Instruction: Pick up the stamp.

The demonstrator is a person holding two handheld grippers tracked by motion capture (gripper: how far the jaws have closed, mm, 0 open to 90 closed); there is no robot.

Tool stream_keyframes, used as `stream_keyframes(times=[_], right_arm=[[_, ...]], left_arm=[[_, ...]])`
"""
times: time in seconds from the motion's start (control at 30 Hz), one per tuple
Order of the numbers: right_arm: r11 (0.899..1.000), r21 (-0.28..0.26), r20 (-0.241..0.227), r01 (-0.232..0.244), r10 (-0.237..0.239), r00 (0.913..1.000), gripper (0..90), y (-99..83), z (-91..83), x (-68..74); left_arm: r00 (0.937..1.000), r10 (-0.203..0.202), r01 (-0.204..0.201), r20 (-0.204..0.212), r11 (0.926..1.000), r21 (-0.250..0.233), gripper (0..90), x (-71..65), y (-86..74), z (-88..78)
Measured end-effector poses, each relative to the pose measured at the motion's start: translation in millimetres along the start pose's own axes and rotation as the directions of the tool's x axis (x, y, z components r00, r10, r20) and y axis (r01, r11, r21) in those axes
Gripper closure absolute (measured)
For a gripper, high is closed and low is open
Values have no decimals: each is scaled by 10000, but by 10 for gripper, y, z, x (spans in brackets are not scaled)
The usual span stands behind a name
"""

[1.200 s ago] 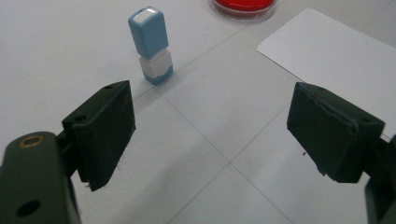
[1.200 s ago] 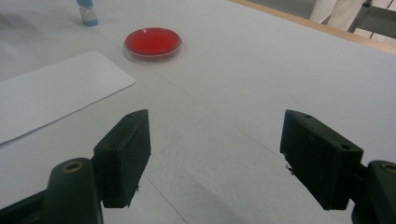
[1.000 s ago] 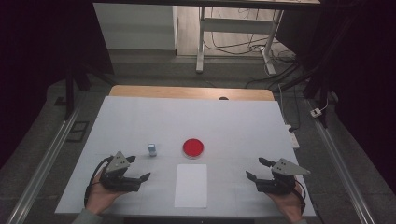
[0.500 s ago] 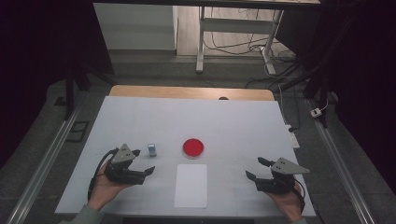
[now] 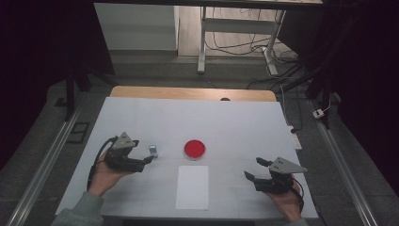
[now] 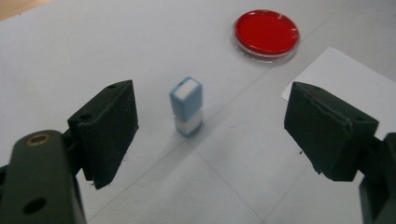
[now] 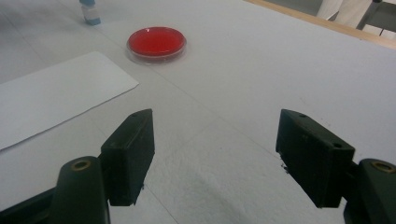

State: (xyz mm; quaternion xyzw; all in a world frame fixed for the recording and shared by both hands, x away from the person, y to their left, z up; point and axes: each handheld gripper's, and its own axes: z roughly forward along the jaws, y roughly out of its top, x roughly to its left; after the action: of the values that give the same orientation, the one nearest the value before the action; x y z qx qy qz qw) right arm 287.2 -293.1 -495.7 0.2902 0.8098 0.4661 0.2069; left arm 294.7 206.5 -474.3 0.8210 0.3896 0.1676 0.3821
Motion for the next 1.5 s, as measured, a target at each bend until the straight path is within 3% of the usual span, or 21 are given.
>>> stream_keyframes(times=[0.3,0.43,0.6,0.93,1.5], right_arm=[[10000,-8,-20,7,-7,10000,281,-1,31,-11],[10000,5,4,12,-12,10000,281,-4,27,-11],[10000,49,56,31,-31,10000,281,-14,27,-3],[10000,64,25,-36,35,10000,282,-30,16,-14],[9999,148,95,-60,59,9999,283,-40,10,-15]], left_arm=[[9997,-110,99,204,9986,526,190,171,98,228],[9995,122,-138,299,9985,527,207,181,98,292],[9971,713,-737,275,9926,966,251,169,74,372],[9899,1388,-1409,277,9849,1007,370,124,81,470],[9832,1805,-1823,262,9769,1113,530,175,47,560]])
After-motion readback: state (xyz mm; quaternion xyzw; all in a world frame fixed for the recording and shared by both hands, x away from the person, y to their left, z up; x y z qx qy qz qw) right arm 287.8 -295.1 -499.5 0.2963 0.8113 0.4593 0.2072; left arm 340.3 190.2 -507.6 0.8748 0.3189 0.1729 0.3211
